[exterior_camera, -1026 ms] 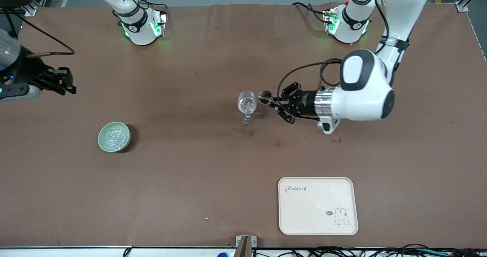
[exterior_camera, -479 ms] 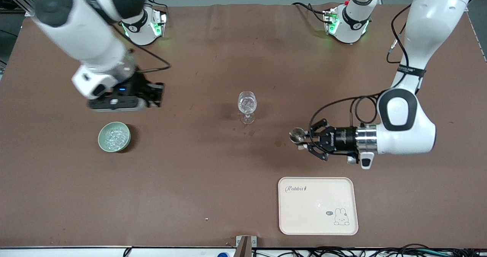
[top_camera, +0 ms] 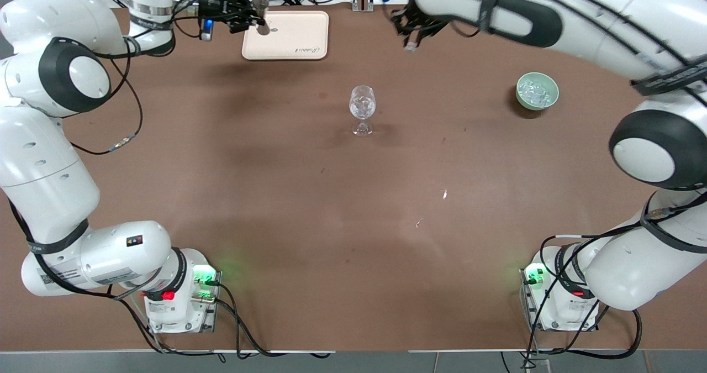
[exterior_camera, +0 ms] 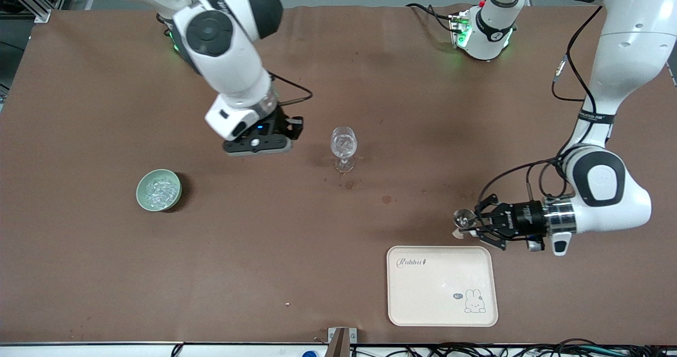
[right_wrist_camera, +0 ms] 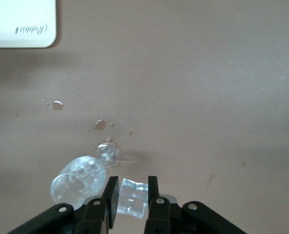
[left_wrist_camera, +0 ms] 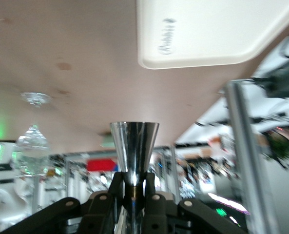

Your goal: Pour wine and add ice with both arms

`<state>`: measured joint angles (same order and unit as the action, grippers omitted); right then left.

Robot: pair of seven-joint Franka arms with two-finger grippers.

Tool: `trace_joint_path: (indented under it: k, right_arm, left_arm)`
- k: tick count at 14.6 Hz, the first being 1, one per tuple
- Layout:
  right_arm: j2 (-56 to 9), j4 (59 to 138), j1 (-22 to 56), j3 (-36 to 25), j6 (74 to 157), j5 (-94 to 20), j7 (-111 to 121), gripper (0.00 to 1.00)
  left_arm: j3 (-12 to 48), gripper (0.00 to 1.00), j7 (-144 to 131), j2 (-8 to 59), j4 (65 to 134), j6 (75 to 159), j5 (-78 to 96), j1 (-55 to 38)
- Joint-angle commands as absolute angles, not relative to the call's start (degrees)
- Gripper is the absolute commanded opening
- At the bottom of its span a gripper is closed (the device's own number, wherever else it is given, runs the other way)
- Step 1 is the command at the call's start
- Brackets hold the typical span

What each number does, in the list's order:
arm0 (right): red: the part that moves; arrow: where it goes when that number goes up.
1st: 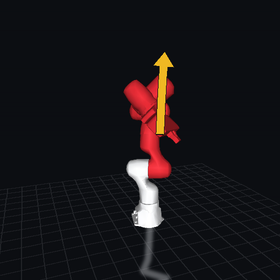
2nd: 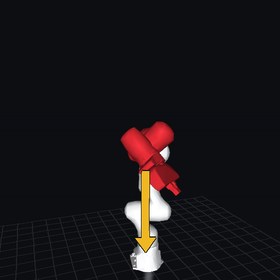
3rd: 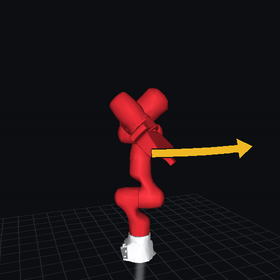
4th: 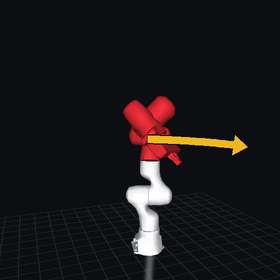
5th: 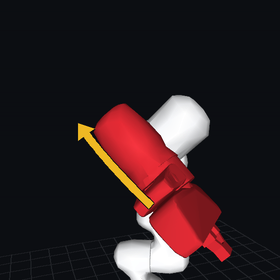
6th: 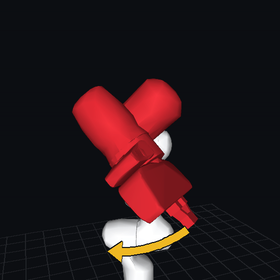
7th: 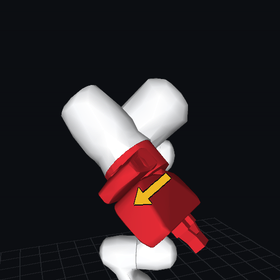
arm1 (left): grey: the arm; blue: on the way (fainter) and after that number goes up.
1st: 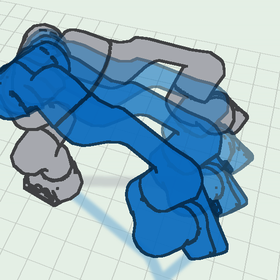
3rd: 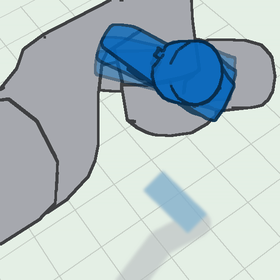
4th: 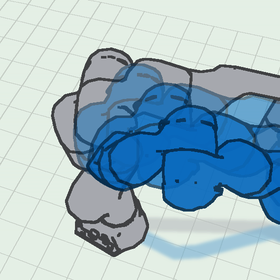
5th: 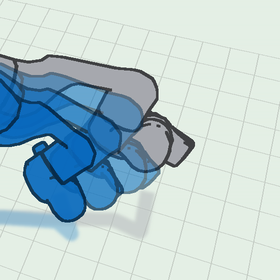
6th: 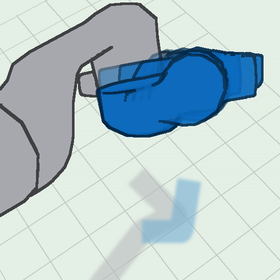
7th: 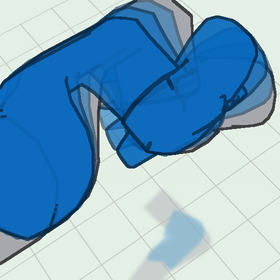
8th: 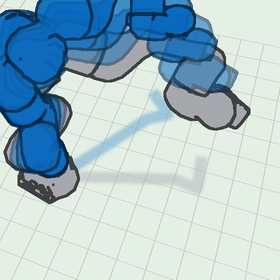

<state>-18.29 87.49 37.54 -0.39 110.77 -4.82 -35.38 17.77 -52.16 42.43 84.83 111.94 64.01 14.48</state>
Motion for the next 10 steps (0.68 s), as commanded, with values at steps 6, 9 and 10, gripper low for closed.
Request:
trace_joint_path:
  k: [6, 9, 10]
  right_arm:
    - [-25.3, 82.2, 45.5, -1.1, 112.7, -5.1, -46.0, 0.03]
    - [-26.6, 82.4, 46.8, -1.1, 112.9, -4.7, -46.1, 0.03]
    - [-27.2, 82.4, 47.2, -1.2, 112.9, -4.5, -46.1, 0.03]
  left_arm:
    - [17.1, 0.01, -41.4, 51.6, 79.0, 111.2, 69.9, 17.8]
    - [17.0, 0.01, -42.0, 53.3, 77.1, 114.3, 73.0, 17.1]
    - [17.0, 0.01, -42.0, 54.0, 77.1, 115.7, 75.1, 17.1]
